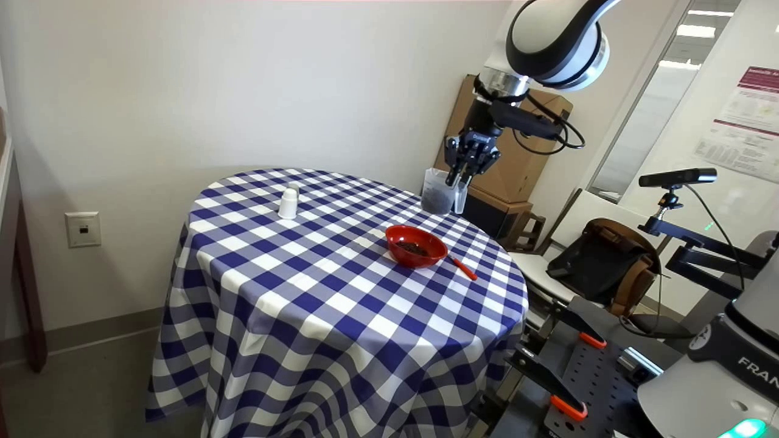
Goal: Pour some of the contents from the jug into the bowl
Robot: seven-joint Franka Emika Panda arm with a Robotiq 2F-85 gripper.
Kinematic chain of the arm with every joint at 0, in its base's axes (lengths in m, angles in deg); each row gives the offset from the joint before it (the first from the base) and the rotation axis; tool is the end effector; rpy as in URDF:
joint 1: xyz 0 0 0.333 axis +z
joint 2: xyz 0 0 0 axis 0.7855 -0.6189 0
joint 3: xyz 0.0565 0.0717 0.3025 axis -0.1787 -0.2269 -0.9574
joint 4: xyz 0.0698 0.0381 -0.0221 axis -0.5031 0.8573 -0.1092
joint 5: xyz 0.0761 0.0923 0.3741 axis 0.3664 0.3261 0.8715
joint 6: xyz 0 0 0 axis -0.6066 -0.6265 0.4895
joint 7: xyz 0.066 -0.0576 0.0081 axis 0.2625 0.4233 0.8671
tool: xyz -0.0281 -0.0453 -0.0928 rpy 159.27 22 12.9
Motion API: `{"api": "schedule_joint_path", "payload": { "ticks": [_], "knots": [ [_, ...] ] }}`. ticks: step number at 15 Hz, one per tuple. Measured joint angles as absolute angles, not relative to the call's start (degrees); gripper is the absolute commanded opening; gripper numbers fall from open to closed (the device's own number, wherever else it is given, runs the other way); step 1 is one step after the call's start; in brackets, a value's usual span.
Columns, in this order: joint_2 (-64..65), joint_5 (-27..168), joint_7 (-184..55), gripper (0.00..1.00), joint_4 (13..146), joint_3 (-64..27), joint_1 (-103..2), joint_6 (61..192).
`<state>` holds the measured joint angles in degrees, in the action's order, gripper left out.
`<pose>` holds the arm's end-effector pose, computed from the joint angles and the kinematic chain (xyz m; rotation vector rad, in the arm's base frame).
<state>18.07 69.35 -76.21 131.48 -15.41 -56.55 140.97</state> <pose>0.4599 -0.0928 0.2942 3.0321 -0.6711 0.1592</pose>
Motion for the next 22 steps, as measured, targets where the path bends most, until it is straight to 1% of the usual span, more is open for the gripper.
{"api": "schedule_joint_path", "payload": {
  "ticks": [4,8,9,13,14,16,22],
  "knots": [
    [22.87,70.98,-60.07,0.12,134.52,-14.3,-58.01,140.88],
    [26.61,75.68,-43.43,0.12,136.18,-8.78,-55.52,140.15],
    [27.05,77.49,-39.8,0.28,136.17,-7.85,-55.61,139.51],
    [27.2,80.34,-35.89,0.28,135.53,-6.29,-56.49,136.9],
    [27.2,80.35,-35.89,0.13,135.5,-6.31,-56.46,136.84],
    [27.16,80.35,-35.89,0.12,135.49,-6.43,-56.51,136.83],
    [26.95,80.0,-29.82,0.12,137.44,-7.2,-56.47,133.97]
  ]
}}
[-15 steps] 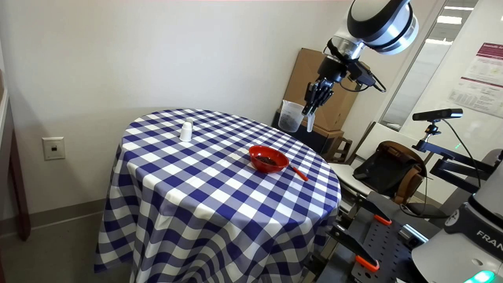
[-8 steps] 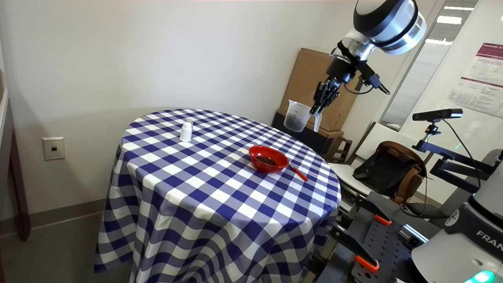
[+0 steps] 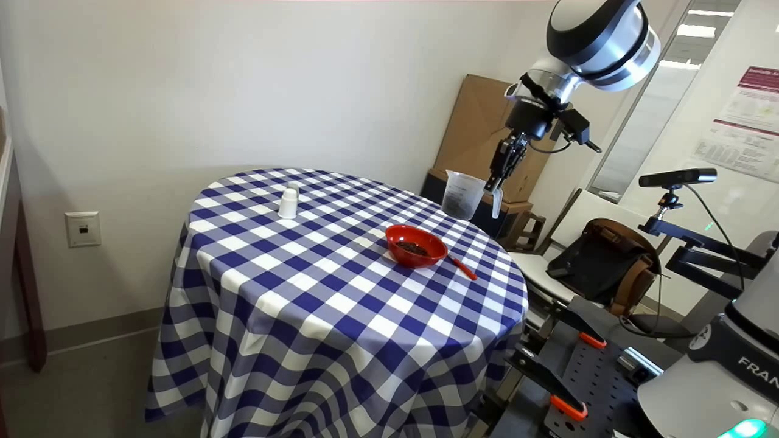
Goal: Pour some of the contents from the jug into the bowl
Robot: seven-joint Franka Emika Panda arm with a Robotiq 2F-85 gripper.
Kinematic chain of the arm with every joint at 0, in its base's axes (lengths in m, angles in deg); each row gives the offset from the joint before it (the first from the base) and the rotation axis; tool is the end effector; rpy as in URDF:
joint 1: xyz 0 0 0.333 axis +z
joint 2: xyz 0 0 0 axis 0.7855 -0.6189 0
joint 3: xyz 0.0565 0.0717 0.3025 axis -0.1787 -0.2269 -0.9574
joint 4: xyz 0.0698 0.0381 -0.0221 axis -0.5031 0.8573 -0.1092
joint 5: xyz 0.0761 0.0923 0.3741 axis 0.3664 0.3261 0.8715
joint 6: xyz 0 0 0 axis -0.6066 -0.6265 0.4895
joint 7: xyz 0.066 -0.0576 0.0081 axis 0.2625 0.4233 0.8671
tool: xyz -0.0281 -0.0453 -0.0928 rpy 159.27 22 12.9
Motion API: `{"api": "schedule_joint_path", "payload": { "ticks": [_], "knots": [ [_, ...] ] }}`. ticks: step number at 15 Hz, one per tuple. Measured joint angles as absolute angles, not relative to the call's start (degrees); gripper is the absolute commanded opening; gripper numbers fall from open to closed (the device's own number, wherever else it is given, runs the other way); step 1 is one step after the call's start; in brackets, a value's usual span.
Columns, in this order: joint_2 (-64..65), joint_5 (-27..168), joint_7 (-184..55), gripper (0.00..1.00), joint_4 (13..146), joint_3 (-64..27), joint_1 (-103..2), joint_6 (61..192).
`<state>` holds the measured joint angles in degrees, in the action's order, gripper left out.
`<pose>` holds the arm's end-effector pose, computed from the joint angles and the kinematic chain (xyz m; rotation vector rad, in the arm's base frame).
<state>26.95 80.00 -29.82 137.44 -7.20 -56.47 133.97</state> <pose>0.4006 -0.1411 0.3082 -3.0392 -0.1316 -0.1045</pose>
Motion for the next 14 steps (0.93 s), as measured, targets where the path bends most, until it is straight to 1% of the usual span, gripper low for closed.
{"api": "schedule_joint_path", "payload": {
  "ticks": [6,14],
  "knots": [
    [24.4,74.67,-26.78,0.12,134.02,-7.9,-56.64,128.66],
    [12.92,56.83,-33.17,0.12,122.14,-12.53,-56.83,123.58]
  ]
}}
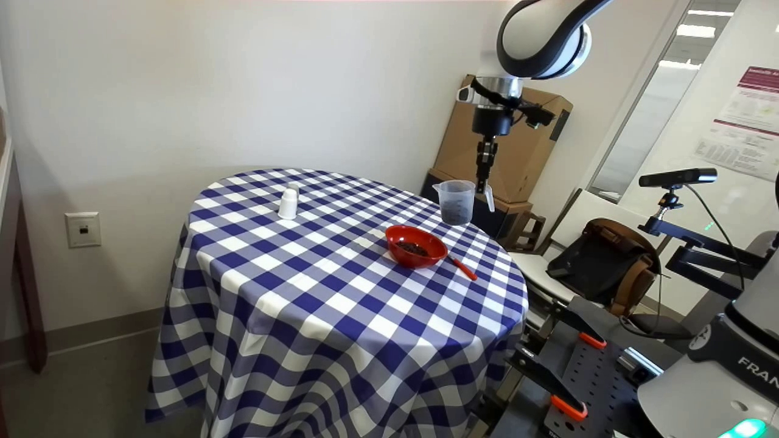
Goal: Pour some of the contents from the jug into the bowl
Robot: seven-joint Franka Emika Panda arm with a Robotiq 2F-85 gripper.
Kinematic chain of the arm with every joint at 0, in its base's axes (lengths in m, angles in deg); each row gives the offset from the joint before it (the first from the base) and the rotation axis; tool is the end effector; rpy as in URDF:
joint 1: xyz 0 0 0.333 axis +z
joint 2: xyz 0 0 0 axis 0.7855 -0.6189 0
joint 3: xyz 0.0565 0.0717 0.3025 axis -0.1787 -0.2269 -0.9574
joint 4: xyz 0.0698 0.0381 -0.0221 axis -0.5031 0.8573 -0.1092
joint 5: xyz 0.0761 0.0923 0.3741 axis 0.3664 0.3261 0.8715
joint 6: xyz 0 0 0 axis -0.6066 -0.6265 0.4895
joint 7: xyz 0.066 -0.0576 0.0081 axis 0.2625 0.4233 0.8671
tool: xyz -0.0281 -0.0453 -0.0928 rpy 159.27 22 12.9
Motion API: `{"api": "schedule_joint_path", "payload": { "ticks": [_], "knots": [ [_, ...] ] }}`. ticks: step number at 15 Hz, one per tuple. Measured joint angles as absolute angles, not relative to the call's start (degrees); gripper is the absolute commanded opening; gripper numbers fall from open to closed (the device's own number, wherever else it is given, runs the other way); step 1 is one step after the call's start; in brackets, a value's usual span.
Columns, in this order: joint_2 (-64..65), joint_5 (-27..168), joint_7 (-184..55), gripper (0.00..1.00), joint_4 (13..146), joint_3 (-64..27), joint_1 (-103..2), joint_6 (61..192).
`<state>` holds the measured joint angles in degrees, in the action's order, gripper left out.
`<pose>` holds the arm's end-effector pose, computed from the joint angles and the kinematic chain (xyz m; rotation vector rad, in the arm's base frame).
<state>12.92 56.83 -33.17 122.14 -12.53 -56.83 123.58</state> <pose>0.4735 -0.1314 0.2897 2.9103 0.6029 -0.2918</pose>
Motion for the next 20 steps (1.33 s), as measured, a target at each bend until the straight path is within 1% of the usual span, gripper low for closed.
{"api": "schedule_joint_path", "payload": {
  "ticks": [10,20],
  "knots": [
    [2.47,37.19,-41.23,0.12,113.62,-15.21,-54.87,116.21],
    [-3.2,14.26,-54.9,0.12,112.27,-18.64,-49.09,108.26]
  ]
}}
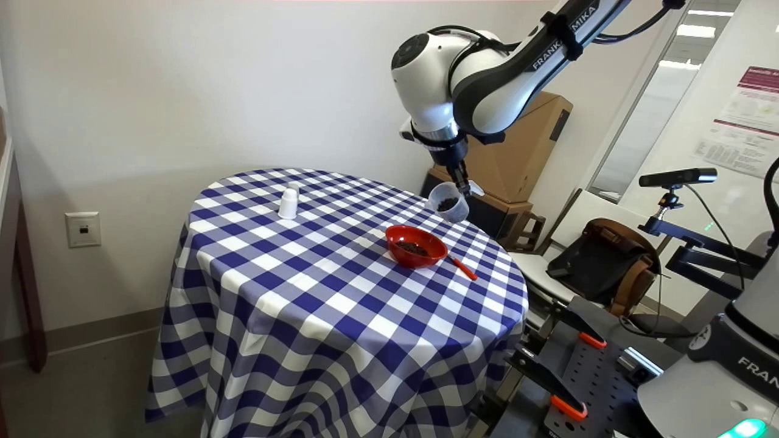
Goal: Pour some of the contents from the jug into the bowl
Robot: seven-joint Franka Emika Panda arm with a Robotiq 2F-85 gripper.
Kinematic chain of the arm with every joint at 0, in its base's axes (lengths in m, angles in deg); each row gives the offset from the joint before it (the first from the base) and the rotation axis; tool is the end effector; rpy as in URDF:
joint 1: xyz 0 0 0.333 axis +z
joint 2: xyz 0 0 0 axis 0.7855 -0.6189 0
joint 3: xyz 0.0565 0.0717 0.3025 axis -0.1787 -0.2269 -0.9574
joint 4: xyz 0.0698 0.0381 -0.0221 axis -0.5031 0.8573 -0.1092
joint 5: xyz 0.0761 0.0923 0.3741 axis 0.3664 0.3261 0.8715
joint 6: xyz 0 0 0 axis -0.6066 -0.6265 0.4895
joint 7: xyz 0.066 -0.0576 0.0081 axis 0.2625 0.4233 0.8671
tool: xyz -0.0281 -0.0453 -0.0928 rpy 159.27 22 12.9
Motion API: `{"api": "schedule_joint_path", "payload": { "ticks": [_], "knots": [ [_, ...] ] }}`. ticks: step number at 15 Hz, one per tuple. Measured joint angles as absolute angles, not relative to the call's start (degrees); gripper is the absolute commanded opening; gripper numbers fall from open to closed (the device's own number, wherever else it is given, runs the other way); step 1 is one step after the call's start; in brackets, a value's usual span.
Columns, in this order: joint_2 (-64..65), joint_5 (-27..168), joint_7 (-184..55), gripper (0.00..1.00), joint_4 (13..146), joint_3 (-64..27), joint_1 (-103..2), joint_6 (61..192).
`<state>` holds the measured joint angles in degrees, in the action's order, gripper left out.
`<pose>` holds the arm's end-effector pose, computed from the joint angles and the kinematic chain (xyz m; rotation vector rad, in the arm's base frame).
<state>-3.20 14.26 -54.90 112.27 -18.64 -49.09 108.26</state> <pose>0.5188 -0.0576 0.2133 2.1196 0.8947 -0.6103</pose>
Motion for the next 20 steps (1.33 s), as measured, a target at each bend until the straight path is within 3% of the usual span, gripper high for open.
{"api": "schedule_joint_path", "payload": {
  "ticks": [20],
  "knots": [
    [-15.34,-7.66,-67.17,0.12,108.51,-24.34,-44.94,91.57]
  ]
}}
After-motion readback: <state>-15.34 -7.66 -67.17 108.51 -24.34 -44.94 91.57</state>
